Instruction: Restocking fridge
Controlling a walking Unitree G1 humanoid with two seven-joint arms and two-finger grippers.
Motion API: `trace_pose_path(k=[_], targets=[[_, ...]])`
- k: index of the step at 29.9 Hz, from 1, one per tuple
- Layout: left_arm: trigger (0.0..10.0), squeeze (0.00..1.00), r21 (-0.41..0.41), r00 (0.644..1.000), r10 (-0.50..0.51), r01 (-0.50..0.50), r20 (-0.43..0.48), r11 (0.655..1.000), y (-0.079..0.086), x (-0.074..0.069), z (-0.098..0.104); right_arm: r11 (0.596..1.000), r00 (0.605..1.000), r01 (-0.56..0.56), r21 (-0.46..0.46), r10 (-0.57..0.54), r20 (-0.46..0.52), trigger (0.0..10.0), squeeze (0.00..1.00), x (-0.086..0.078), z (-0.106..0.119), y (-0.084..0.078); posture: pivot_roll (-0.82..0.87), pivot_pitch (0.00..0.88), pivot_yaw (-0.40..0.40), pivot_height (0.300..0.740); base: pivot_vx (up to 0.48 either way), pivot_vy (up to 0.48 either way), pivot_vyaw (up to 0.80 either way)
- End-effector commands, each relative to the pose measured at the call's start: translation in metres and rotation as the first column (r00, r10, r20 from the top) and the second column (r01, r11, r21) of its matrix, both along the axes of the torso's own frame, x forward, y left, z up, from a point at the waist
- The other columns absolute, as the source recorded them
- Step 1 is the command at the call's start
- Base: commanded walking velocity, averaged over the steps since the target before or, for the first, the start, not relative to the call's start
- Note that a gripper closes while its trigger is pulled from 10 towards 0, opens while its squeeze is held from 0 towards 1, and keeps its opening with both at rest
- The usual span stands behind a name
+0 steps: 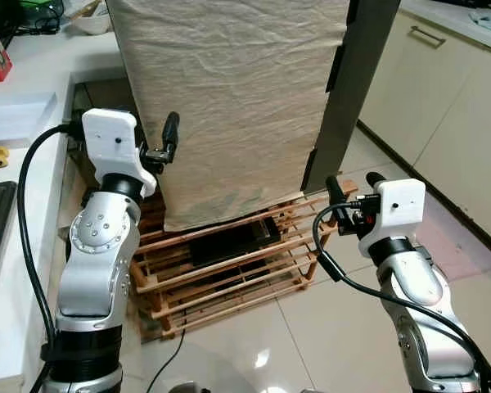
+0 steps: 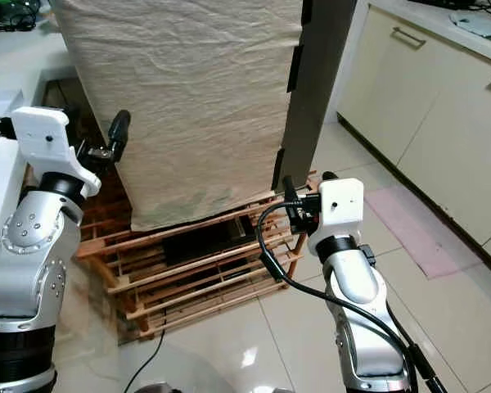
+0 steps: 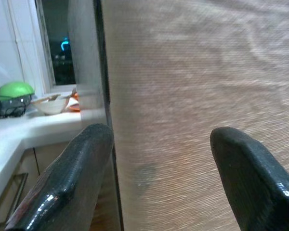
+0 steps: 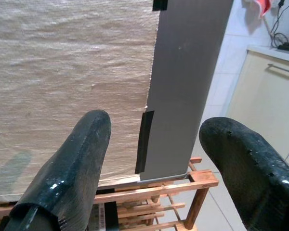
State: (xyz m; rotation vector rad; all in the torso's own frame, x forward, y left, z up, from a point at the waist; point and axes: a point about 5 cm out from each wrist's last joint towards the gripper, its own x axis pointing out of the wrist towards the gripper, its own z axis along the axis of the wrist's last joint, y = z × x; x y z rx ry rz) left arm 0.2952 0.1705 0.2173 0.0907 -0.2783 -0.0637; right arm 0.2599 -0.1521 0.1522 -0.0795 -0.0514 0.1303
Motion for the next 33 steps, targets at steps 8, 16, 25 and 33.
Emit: trace_pose_path(k=[8,16,25,33], targets=[[10.0,0.00,0.002,1.000,0.028,-0.028,0.004,1.000,0.001,0.002,0.006,1.000,1.000,-0.026,0.011,0.026,0.002,10.0,0.00,0.001,0.003,-0.003,0.00,0.000,0.003,0.740,0.000,0.000,0.00],[10.0,0.00,-0.005,0.996,0.088,-0.088,0.017,0.996,0.035,0.010,0.008,0.989,0.989,-0.144,0.036,0.144,-0.014,10.0,0.00,-0.006,-0.002,0.007,0.00,0.000,0.002,0.740,0.000,0.000,0.00],[10.0,1.00,-0.011,0.996,-0.073,0.074,0.049,0.997,0.075,0.023,0.028,0.972,0.971,-0.234,0.012,0.235,-0.036,10.0,0.00,-0.005,-0.002,0.005,-0.02,0.000,0.016,0.740,0.000,0.000,0.00],[10.0,1.00,-0.019,0.974,-0.218,0.220,0.061,0.975,0.087,0.032,0.034,0.873,0.870,-0.486,0.030,0.487,-0.077,10.0,0.00,-0.017,0.001,0.021,-0.02,0.000,0.010,0.740,0.000,0.000,0.00]])
